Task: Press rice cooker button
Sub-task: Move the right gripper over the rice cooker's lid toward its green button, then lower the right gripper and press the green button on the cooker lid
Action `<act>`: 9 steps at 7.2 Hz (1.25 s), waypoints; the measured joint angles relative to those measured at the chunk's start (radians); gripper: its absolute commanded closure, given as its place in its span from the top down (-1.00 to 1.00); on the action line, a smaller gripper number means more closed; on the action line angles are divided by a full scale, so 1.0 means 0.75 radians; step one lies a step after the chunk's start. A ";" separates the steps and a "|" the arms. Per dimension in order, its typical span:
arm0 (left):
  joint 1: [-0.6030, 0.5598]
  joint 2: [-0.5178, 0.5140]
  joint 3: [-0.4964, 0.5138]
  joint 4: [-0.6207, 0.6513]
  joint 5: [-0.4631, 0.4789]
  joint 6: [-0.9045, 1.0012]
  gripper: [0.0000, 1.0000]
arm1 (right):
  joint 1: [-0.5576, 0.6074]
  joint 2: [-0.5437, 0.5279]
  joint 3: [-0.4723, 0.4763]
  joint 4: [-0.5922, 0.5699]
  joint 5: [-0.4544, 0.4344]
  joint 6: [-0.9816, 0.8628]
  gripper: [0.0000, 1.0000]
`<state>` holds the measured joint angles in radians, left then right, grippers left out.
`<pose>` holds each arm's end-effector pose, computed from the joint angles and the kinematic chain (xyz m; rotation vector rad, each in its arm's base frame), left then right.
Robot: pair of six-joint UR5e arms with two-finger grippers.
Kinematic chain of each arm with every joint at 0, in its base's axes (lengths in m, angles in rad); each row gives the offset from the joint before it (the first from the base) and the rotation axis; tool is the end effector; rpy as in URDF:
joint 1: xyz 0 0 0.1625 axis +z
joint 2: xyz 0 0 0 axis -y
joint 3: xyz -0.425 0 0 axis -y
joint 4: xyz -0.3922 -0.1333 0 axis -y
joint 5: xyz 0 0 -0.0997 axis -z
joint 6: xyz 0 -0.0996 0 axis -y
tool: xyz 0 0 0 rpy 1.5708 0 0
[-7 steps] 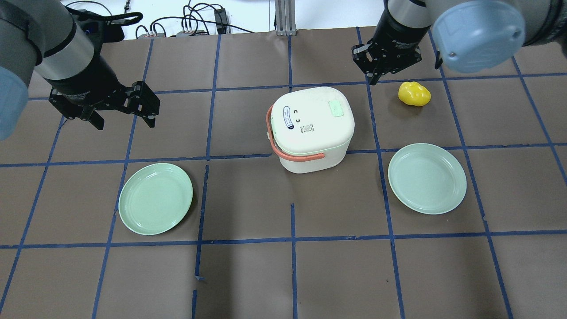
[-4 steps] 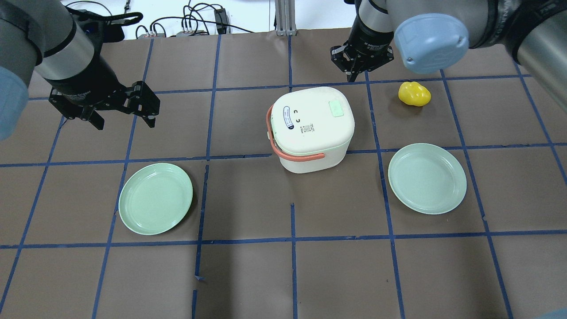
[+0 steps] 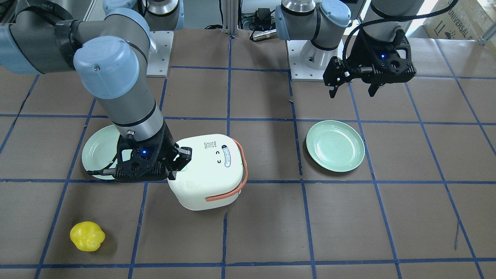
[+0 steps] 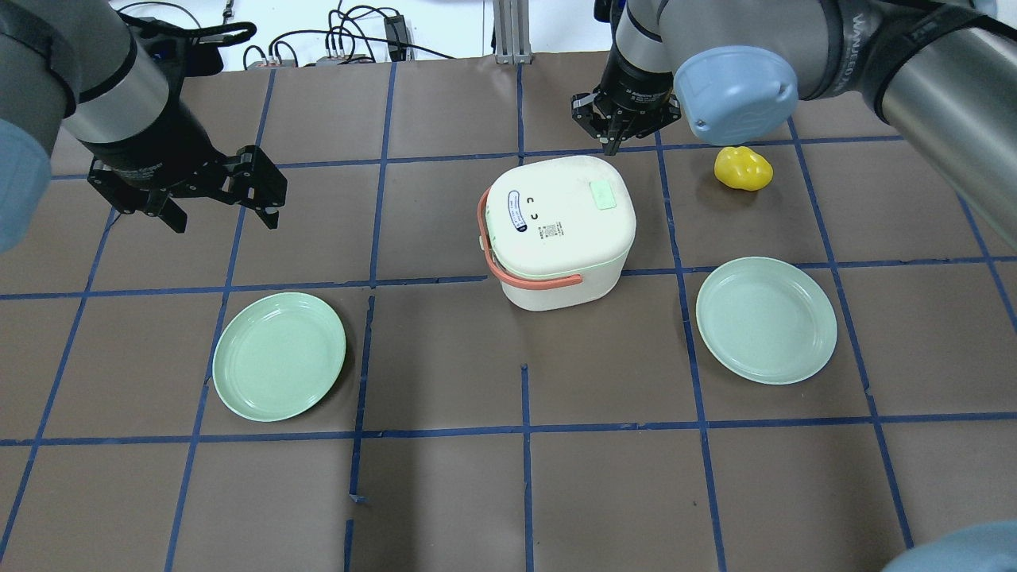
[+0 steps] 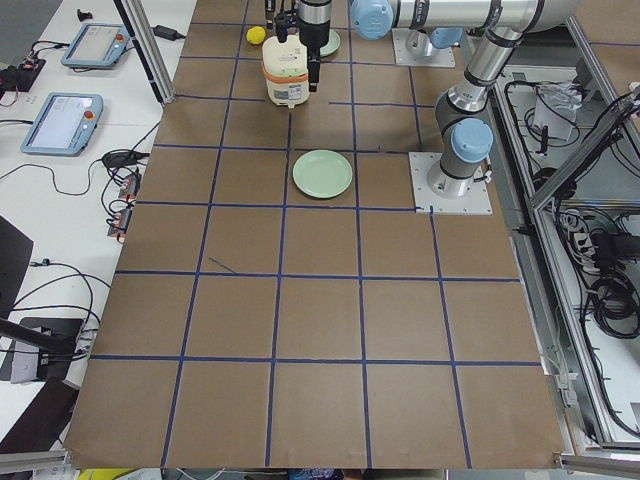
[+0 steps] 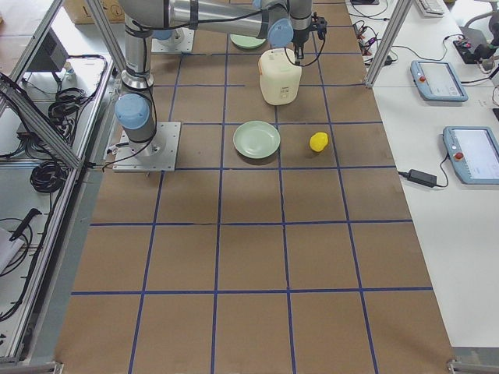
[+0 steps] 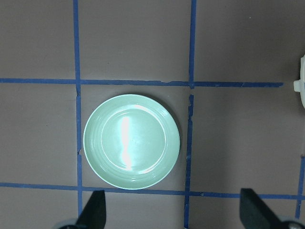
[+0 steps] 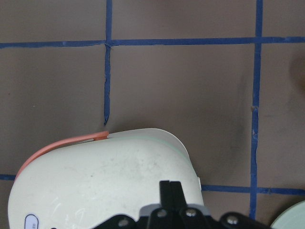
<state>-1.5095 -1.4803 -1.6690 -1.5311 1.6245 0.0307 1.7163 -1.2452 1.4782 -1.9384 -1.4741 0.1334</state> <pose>-0.0997 -0.4636 0.4865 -0.0485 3.0858 -0.0455 0.2327 -0.6023 0.3898 -0.0281 3.0218 -0.1814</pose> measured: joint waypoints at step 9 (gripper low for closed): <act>0.000 0.000 0.000 0.000 0.000 0.000 1.00 | 0.029 -0.043 0.104 -0.022 -0.016 0.015 -0.89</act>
<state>-1.5095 -1.4803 -1.6690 -1.5310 1.6245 0.0307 1.7384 -1.2773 1.5561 -1.9547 -1.4860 0.1450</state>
